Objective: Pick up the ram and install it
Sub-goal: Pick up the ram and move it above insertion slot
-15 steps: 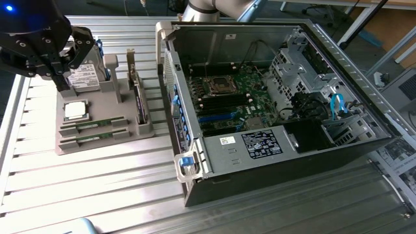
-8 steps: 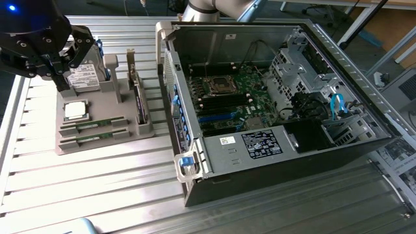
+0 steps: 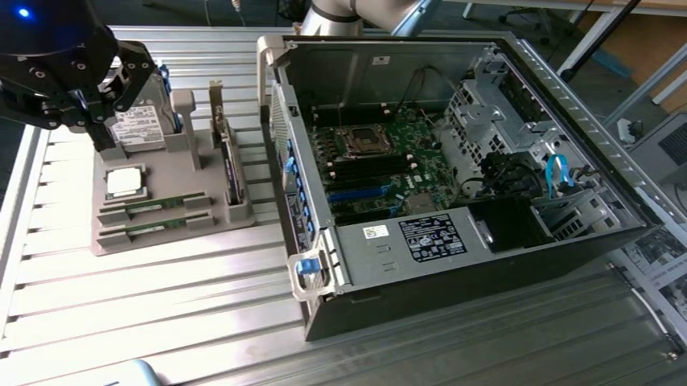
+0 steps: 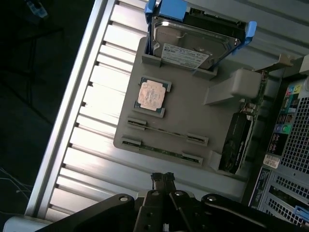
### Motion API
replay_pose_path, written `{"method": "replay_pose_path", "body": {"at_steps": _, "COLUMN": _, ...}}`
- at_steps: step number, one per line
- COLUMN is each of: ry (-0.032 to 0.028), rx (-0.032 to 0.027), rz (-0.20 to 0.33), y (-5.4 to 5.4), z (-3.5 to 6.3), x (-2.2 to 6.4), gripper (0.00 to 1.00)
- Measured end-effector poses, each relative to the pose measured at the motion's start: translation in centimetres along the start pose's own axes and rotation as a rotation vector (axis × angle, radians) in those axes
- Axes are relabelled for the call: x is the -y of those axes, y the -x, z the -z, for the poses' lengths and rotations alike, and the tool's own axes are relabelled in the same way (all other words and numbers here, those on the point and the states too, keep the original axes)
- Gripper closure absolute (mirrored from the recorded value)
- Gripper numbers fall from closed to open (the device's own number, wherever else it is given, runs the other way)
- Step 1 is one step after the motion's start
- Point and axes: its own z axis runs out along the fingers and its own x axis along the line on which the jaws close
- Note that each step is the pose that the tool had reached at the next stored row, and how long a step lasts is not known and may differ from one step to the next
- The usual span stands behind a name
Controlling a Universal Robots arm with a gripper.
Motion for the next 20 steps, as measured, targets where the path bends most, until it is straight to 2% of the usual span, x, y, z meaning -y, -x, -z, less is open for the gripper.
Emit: {"method": "replay_pose_path", "body": {"at_steps": 20, "ry": 0.0030, "rx": -0.0055, "rz": 0.125, "y": 0.00, "z": -0.01, "x": 0.00, "gripper": 0.89}}
